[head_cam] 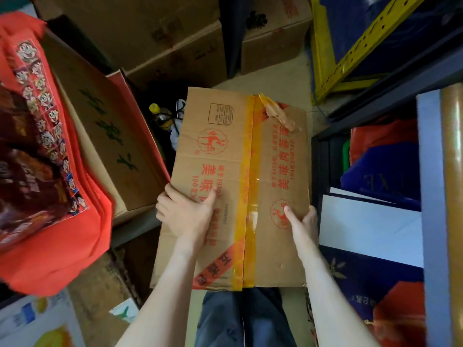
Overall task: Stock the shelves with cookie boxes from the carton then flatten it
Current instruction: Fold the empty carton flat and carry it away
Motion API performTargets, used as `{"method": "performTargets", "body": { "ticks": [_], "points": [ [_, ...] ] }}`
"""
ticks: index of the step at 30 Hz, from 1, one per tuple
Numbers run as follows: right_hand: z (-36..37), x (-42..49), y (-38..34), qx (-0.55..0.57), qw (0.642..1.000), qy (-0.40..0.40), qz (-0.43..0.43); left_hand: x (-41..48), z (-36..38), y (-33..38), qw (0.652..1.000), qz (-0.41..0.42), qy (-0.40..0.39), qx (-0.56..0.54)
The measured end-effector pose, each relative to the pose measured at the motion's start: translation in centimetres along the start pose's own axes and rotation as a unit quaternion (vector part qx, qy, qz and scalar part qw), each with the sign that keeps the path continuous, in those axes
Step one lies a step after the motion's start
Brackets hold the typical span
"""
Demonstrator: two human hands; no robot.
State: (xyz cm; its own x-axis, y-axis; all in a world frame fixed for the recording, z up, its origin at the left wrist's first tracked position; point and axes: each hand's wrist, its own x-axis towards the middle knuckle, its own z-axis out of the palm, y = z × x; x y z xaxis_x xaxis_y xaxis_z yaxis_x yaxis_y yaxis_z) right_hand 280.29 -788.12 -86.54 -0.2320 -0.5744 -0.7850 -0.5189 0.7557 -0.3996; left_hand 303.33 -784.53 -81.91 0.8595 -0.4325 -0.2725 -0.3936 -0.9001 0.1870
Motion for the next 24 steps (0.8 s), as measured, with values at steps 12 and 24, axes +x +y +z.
{"method": "performTargets", "body": {
  "ticks": [12,24],
  "points": [
    [1.2,3.1,3.9,0.024,0.994,0.106,0.021,-2.9,5.4,-0.6,0.998,-0.017,-0.065,0.003],
    [3.0,1.6,9.4,0.112,0.983,0.141,0.046,-3.1,7.9,-1.0,0.993,0.088,-0.073,0.000]
  ]
}}
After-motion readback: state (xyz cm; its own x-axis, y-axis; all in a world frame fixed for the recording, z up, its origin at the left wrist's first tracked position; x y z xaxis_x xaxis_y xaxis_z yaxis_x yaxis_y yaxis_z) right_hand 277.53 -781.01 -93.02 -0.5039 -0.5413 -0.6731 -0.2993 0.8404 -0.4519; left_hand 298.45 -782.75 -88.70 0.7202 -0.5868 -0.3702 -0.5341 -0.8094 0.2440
